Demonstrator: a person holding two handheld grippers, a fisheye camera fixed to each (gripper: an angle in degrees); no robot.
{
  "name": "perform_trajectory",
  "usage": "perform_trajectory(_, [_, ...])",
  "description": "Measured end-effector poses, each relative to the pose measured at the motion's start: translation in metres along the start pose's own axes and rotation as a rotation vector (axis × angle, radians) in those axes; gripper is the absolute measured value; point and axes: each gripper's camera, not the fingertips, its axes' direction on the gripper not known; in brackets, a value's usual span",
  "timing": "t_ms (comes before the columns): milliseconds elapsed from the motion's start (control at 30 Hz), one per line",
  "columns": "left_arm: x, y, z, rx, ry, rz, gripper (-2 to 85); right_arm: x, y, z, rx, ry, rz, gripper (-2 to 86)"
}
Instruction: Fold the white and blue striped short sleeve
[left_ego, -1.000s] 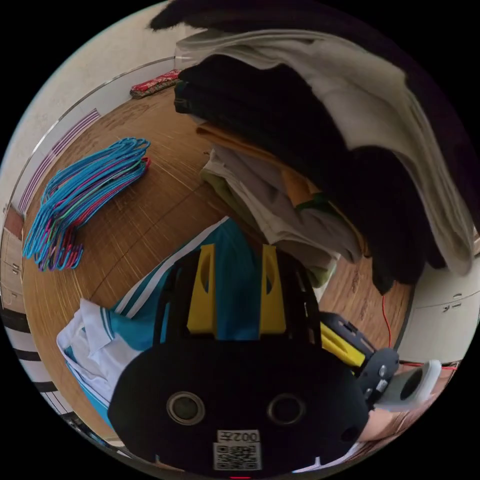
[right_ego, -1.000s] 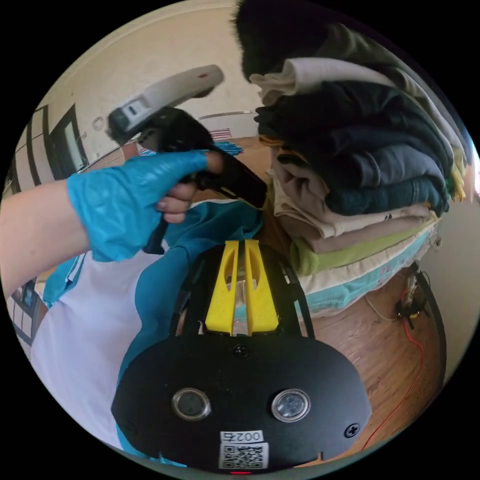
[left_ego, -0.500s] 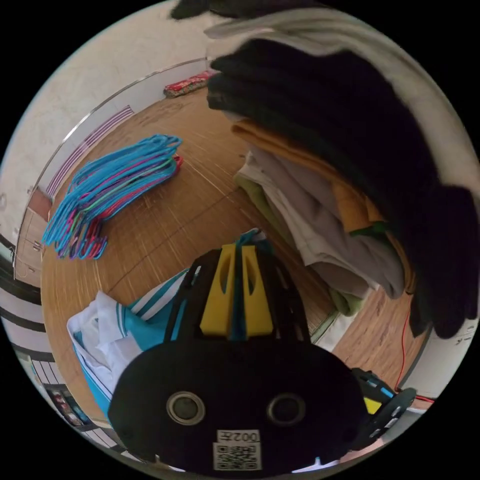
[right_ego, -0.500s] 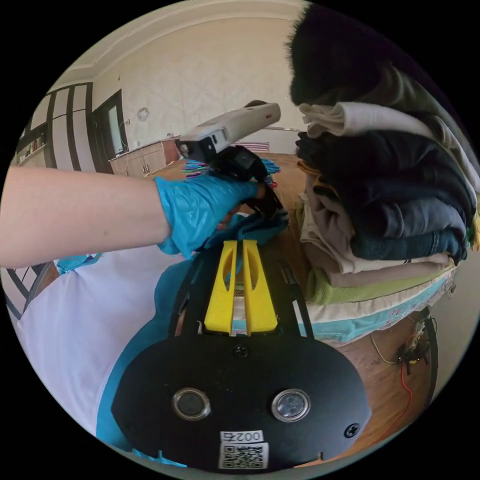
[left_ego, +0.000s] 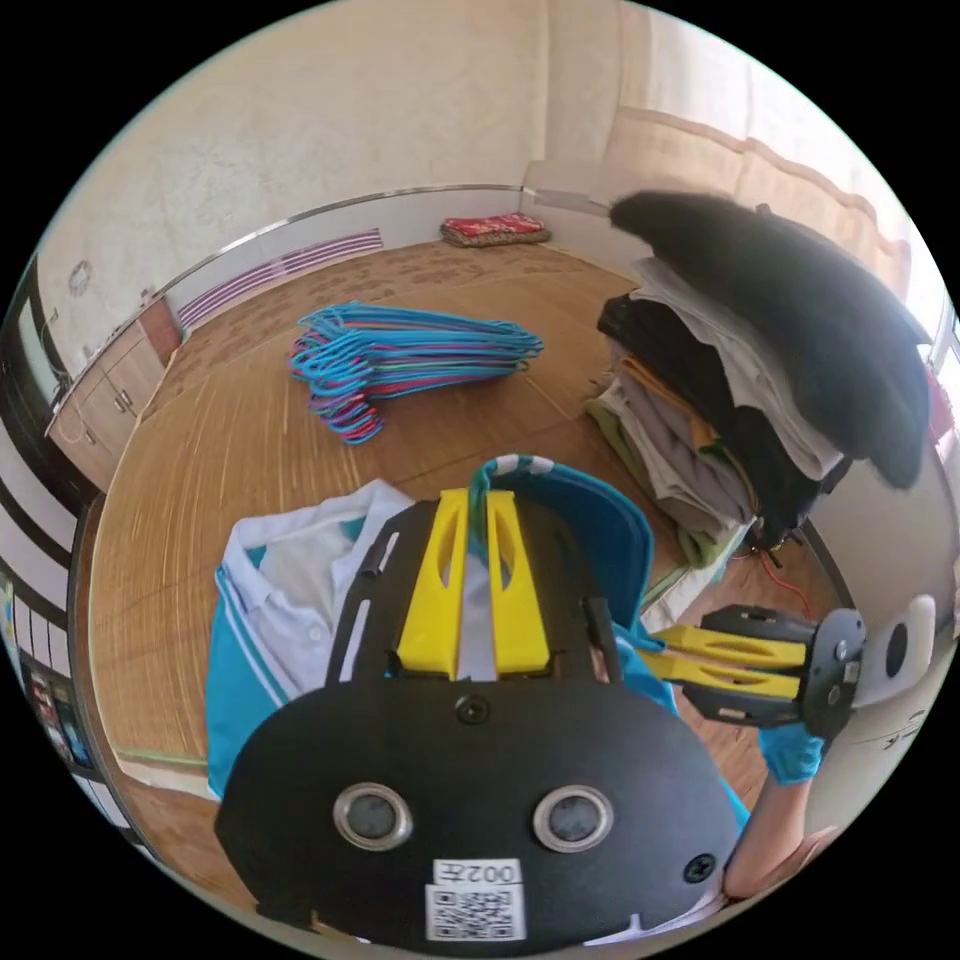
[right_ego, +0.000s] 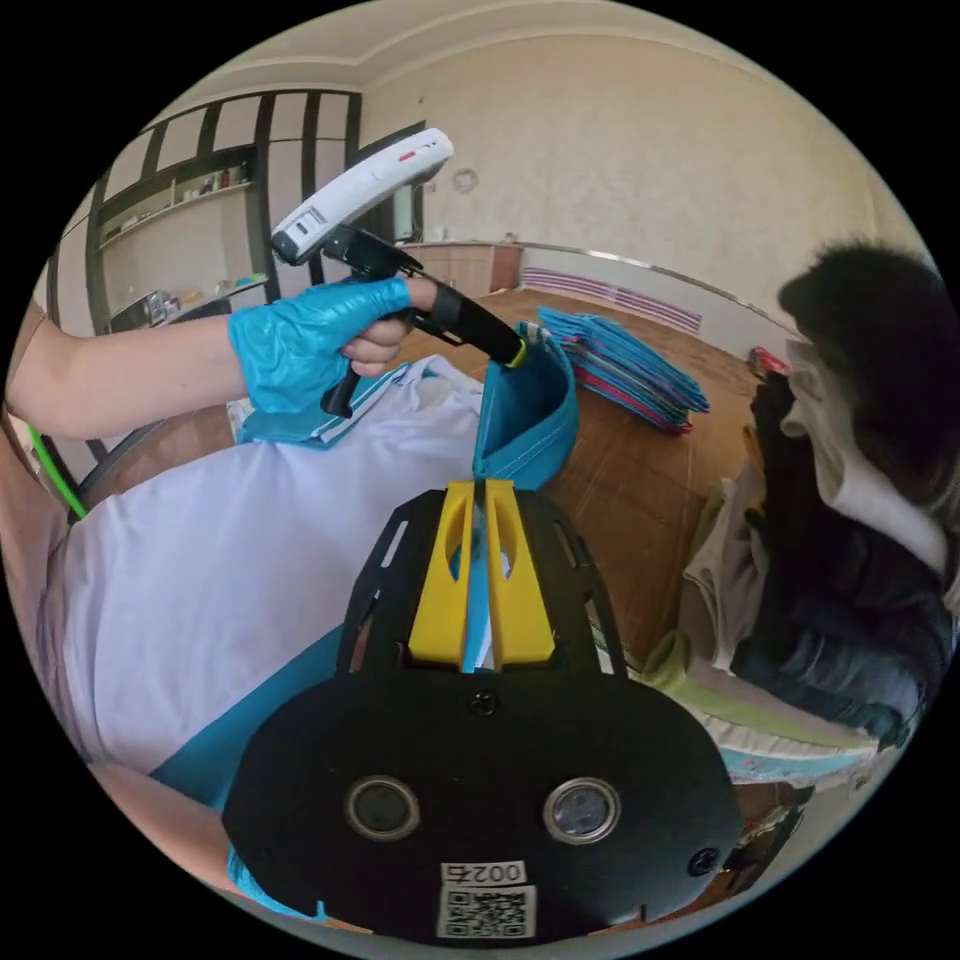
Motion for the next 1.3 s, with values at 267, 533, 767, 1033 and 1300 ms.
perform_trajectory(267, [-0.053,0.07,-0.004,-0.085,-0.045,-0.06,0.5,-0.037,-0.02,0.029,-0.233,-0.176,-0.16,3.0])
perform_trajectory(533, [-0.078,0.11,0.001,-0.126,-0.01,-0.028,3.3,-0.076,-0.023,0.026,-0.23,-0.113,-0.192,10.8])
perform_trajectory(767, [-0.089,0.126,0.001,-0.123,-0.015,-0.001,0.1,-0.113,-0.026,0.069,-0.309,0.076,-0.148,4.4])
perform_trajectory(1033, [-0.107,0.149,-0.003,-0.191,-0.09,0.034,2.8,-0.13,-0.022,0.075,-0.31,-0.063,-0.233,4.9])
perform_trajectory(1300, [-0.104,0.154,-0.01,-0.141,-0.076,0.221,4.6,-0.124,-0.022,0.077,-0.31,0.022,-0.155,8.9])
